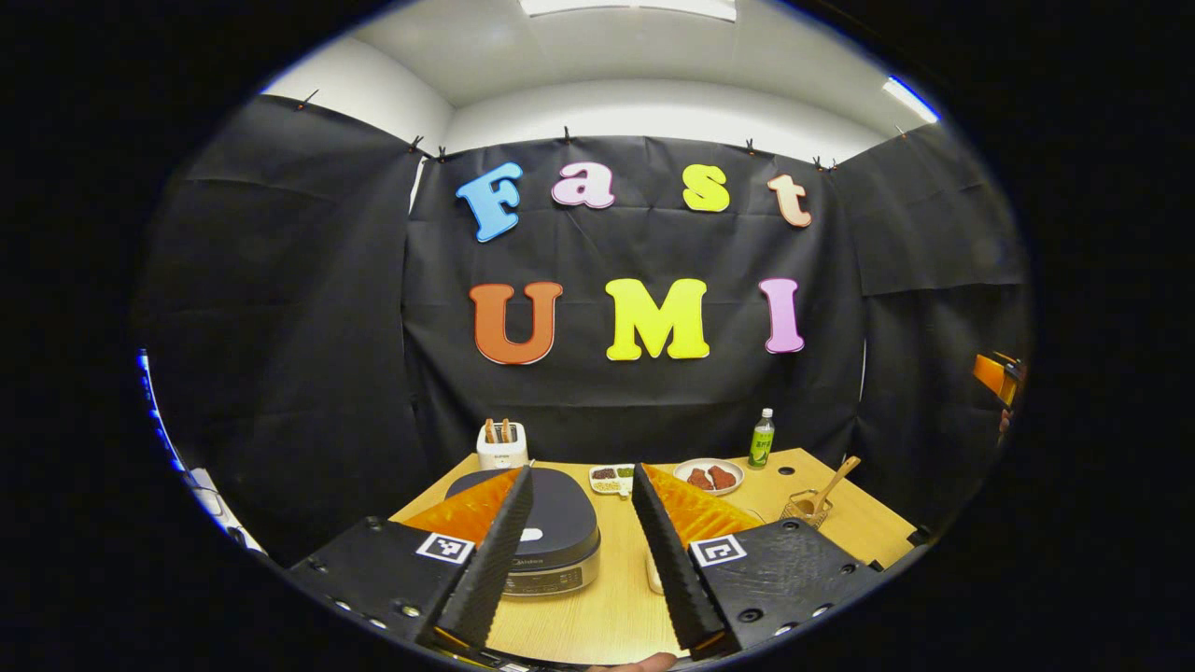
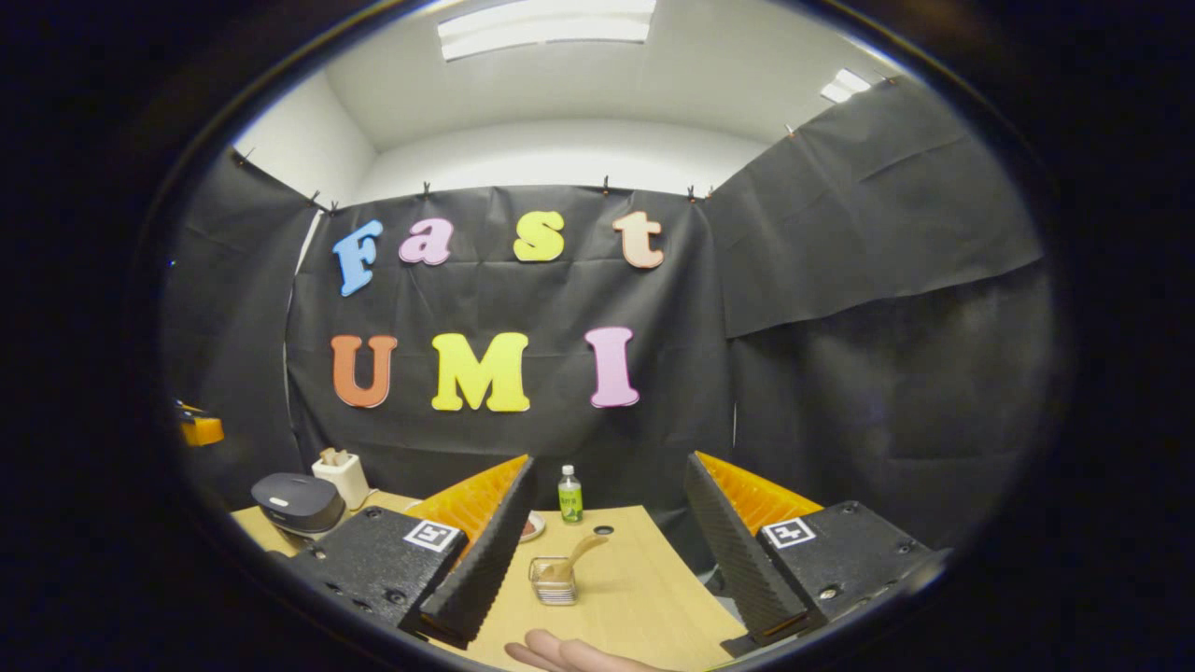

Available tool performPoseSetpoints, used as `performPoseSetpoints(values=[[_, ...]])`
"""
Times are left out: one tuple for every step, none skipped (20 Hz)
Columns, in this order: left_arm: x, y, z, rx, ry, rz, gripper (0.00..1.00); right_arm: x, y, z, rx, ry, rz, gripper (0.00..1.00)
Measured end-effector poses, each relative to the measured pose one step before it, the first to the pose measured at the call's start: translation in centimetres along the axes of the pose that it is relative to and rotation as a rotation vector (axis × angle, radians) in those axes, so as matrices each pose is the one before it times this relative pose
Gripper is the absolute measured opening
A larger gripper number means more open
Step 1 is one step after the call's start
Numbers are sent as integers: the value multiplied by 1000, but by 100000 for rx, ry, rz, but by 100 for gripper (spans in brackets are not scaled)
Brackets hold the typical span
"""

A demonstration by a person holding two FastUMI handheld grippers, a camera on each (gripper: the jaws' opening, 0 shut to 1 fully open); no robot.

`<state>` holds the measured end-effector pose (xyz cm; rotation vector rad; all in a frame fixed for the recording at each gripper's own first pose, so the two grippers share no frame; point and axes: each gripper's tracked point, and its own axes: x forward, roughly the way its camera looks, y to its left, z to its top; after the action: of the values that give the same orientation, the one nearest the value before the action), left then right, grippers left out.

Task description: Close the left gripper, press the button to open the rice cooker; take a wooden spoon from the chopstick holder with the right hand, scoop a spoonful of rice and pour it into the rice cooker, then put the wooden spoon back into the chopstick holder.

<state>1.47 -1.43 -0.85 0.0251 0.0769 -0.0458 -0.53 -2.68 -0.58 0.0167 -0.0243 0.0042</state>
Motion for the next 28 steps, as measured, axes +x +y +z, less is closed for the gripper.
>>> performPoseSetpoints(values=[[393, -68, -309, 1128, 795, -451, 66, 96, -38, -270, 586, -135, 663, 100], [349, -297, -472, 934, 1474, -689, 56, 76, -128, -196, 787, -341, 755, 100], [448, -484, -479, 301, 1594, -1808, 45, 82, -48, -284, 649, -68, 510, 100], [343, 97, -444, -108, 1614, 813, 29, 111, -45, -542, 238, 479, 505, 100], [795, 114, -472, -303, 1315, 544, 11, 15, 67, -527, 5, 1047, 909, 100], [299, 685, -460, -330, 2236, 2164, 4, 92, 59, -493, -161, 809, 986, 100], [787, 161, -930, -359, 2843, 259, 3, 87, -12, -260, -372, 349, 576, 100], [613, 270, -635, -29, 2798, 468, 5, 124, -214, -321, -386, 238, -68, 100], [1082, 571, -1835, -1014, 3102, 2578, 5, 130, -265, -367, -266, 438, -187, 100], [219, 213, -56, 630, 3017, 1233, 0, -3, -57, -400, -112, 621, 294, 100], [637, 452, -534, 664, 2511, 1759, 0, 127, -35, -320, -6, 639, 591, 100], [933, 676, -590, 303, 2592, 2056, 8, 12, -239, -234, 393, 173, 182, 100], [823, 322, -484, -288, 2354, 648, 0, 85, -242, 2, 364, -275, -124, 100], [908, 435, -592, -778, 2550, 1631, 8, 98, -221, -142, -69, -330, 5, 100], [901, 758, -741, -970, 2673, 1563, 0, -11, -208, -52, -262, -336, 8, 100], [753, 396, -684, -947, 2931, 1442, 0, -81, -311, -223, -214, -298, -16, 100], [892, 752, -646, -1327, 3111, 1902, 0, -35, -167, -84, 55, -472, 39, 100], [999, 304, -671, -1262, 3023, 655, 0, 45, -181, -292, 149, -213, 33, 100], [938, 169, -661, -1875, 3271, 149, 0, -25, -218, -304, 350, 388, -8, 100], [839, 334, -241, -804, 1773, 606, 0, 65, -223, -504, 501, 758, -77, 100], [724, 407, -148, 64, 313, 841, 0, 9, -290, -317, 417, 862, -535, 100], [721, 560, -237, -553, 1180, 2087, 0, 78, -201, -307, 473, 550, -368, 100], [643, 346, -315, -2422, 804, 629, 0, -70, 35, -115, 650, 115, 486, 93], [297, -247, -768, -2107, 1782, -1478, 0, -81, 208, -101, 521, -44, 707, 100], [-59, 71, -692, -1701, 1491, 1331, 0, -84, -33, -97, 124, 61, 215, 100], [-238, -263, 548, 917, -2027, 830, 0, 62, -147, -78, -52, -88, -206, 100], [3, 37, -626, 3876, 1560, 1839, 0, 17, -21, -44, -159, -67, -257, 100], [517, -109, -46, 5360, -1360, 1729, 0, -155, 195, -65, 180, -320, 122, 100]])
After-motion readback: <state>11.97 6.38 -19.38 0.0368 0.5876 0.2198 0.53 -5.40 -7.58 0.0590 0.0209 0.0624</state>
